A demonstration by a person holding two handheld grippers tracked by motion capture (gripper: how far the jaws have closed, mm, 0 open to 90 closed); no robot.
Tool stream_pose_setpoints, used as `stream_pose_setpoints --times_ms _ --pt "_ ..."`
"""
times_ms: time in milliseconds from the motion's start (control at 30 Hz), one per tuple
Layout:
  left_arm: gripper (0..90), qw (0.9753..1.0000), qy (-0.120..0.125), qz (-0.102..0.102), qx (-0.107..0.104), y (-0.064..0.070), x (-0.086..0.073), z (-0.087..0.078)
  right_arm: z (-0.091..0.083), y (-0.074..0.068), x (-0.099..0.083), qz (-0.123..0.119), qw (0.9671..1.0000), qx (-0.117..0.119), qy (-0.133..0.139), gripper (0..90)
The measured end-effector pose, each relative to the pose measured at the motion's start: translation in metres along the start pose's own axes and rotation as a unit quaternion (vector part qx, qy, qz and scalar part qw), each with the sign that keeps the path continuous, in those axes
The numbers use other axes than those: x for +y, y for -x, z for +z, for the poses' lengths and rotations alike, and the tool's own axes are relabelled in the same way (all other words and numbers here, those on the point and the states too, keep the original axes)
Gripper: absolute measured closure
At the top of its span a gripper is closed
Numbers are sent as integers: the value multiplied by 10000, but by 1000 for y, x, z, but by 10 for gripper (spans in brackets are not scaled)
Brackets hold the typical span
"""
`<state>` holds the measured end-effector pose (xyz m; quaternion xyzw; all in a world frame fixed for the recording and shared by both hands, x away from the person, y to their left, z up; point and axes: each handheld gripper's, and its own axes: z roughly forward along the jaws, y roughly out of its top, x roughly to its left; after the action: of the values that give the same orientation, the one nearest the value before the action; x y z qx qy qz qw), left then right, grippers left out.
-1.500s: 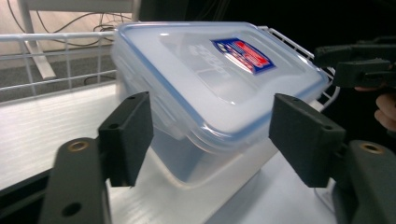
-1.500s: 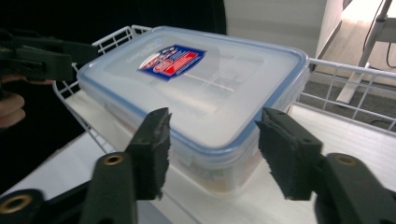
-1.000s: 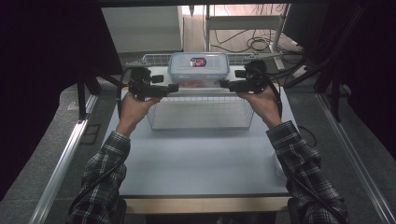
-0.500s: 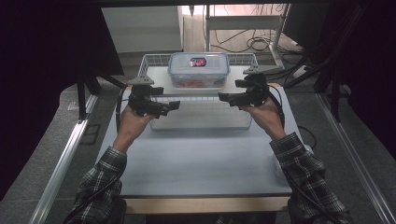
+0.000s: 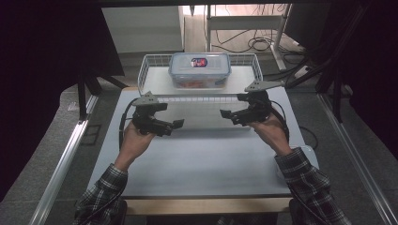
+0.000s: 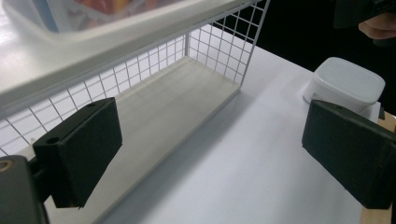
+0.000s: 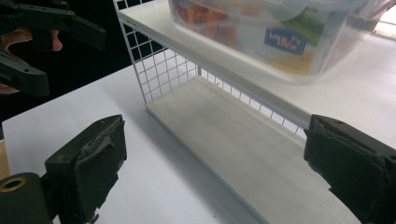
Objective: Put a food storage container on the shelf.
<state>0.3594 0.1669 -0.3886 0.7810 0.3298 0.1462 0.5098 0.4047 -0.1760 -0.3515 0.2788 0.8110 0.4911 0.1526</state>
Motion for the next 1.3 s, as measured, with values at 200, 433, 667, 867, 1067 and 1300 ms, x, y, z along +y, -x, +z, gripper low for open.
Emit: stream_pose_setpoints --times_ms 200,433,667,867,1067,1300 --pt "54 10000 17 46 -69 7 -14 -2 -4 -6 -18 -87 10000 0 -42 58" --pt "55 9998 -136 129 -48 19 -30 -3 -8 -13 -33 -197 9998 -32 -78 59" --pt "62 9995 -284 107 -86 30 -52 -1 -15 -24 -55 -136 9997 36 -192 64" --pt "67 9992 -374 85 -114 38 -69 2 -18 -26 -72 -60 9998 -4 -164 66" --pt "70 9987 -499 112 11 45 -90 5 -17 -32 -93 -85 9995 16 -311 65" --pt "79 9981 -599 36 131 44 -114 4 -18 -40 -110 -65 9996 90 -272 65"
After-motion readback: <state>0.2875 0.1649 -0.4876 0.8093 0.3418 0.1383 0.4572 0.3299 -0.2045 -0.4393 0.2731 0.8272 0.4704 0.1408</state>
